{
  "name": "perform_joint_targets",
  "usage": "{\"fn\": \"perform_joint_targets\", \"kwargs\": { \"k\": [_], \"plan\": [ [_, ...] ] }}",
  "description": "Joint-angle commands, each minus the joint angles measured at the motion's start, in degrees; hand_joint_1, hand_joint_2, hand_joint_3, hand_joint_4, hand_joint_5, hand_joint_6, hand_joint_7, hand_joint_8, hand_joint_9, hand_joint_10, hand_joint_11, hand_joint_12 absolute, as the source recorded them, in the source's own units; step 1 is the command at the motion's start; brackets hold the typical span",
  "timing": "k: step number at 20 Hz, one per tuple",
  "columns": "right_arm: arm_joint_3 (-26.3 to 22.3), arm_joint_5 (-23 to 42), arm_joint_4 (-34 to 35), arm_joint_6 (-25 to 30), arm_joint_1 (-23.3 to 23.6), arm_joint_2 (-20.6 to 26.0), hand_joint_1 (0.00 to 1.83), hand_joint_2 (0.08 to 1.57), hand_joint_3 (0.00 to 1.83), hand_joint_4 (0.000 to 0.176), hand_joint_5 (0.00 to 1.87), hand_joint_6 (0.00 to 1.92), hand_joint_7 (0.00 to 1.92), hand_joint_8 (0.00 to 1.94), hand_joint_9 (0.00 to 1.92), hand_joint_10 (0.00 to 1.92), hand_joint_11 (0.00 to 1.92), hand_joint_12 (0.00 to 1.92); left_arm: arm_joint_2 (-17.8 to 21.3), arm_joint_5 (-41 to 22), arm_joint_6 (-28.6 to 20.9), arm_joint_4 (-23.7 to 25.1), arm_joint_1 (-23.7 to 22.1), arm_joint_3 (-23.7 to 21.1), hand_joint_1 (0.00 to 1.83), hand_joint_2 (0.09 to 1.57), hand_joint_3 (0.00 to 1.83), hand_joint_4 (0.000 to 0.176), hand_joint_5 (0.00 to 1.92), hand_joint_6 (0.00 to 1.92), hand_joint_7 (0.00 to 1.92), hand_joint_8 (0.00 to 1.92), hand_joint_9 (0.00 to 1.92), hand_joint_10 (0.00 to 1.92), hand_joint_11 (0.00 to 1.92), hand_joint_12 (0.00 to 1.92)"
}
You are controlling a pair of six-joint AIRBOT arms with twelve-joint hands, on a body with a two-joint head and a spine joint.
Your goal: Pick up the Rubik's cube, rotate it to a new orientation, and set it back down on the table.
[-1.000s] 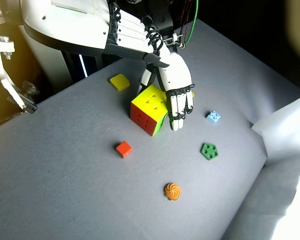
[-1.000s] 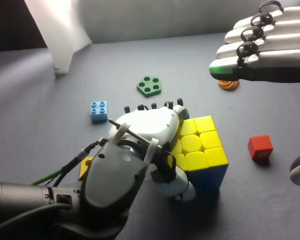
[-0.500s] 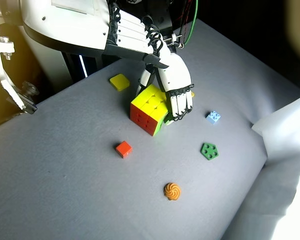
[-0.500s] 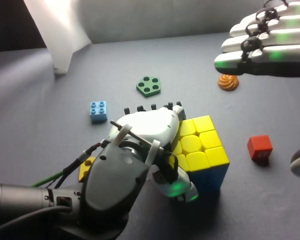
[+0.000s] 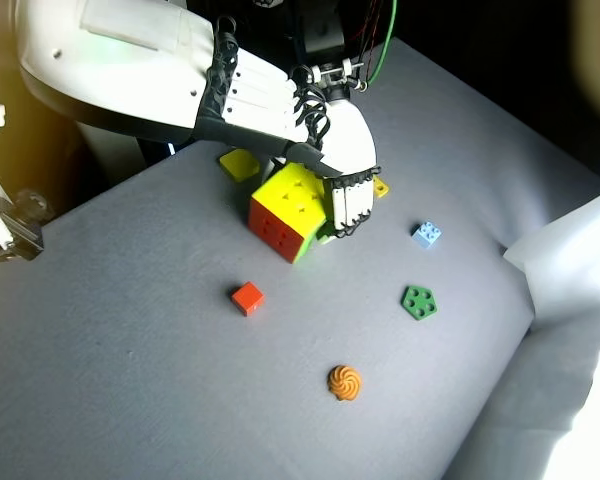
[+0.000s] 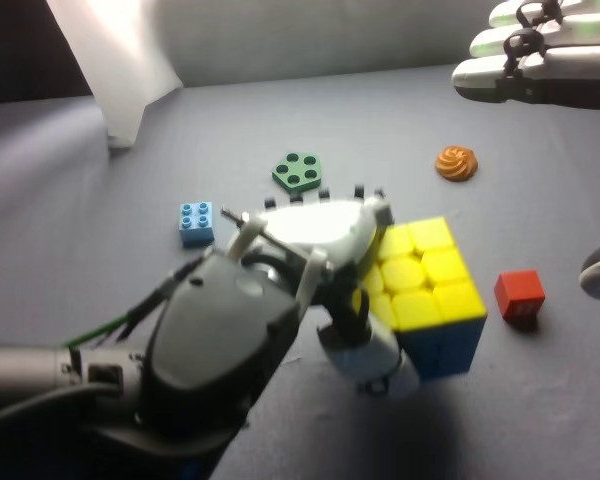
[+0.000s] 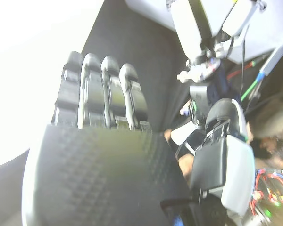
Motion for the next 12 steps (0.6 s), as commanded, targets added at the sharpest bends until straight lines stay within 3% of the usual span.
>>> {"fn": "perform_joint_targets", "kwargs": {
  "k": [1,10,11,12],
  "plan": [
    [0.04,-0.37,2.50,-0.37,1.43,0.03,0.16,0.98,0.00,0.000,0.11,0.00,0.10,0.00,0.06,0.00,0.00,0.19,0.48,-2.07,-0.50,4.82,-1.50,-0.28,1.17,1.24,0.00,0.000,0.85,1.19,0.63,1.51,0.61,1.13,0.47,1.36],
    [0.00,4.38,2.48,-1.32,5.90,2.07,0.13,0.98,0.00,0.000,0.12,0.00,0.09,0.00,0.05,0.00,0.00,0.16,3.04,-1.11,0.24,4.25,-6.78,-1.81,1.19,1.23,0.00,0.000,0.90,1.13,0.62,1.51,0.58,1.10,0.47,1.30],
    [0.00,4.69,2.48,-1.59,5.99,2.20,0.14,0.98,0.00,0.000,0.11,0.00,0.08,0.00,0.03,0.00,0.00,0.13,3.08,-1.11,0.23,4.12,-6.92,-1.82,1.29,1.25,0.00,0.000,0.82,1.20,0.59,1.50,0.61,1.50,0.46,1.32],
    [0.00,4.79,2.48,-1.76,6.00,2.31,0.13,0.98,0.00,0.000,0.12,0.00,0.09,0.00,0.04,0.00,0.00,0.16,3.09,-1.10,0.21,4.08,-7.00,-1.80,1.31,1.26,0.00,0.000,0.80,1.21,0.59,1.50,0.62,1.58,0.48,1.34]
  ]
}}
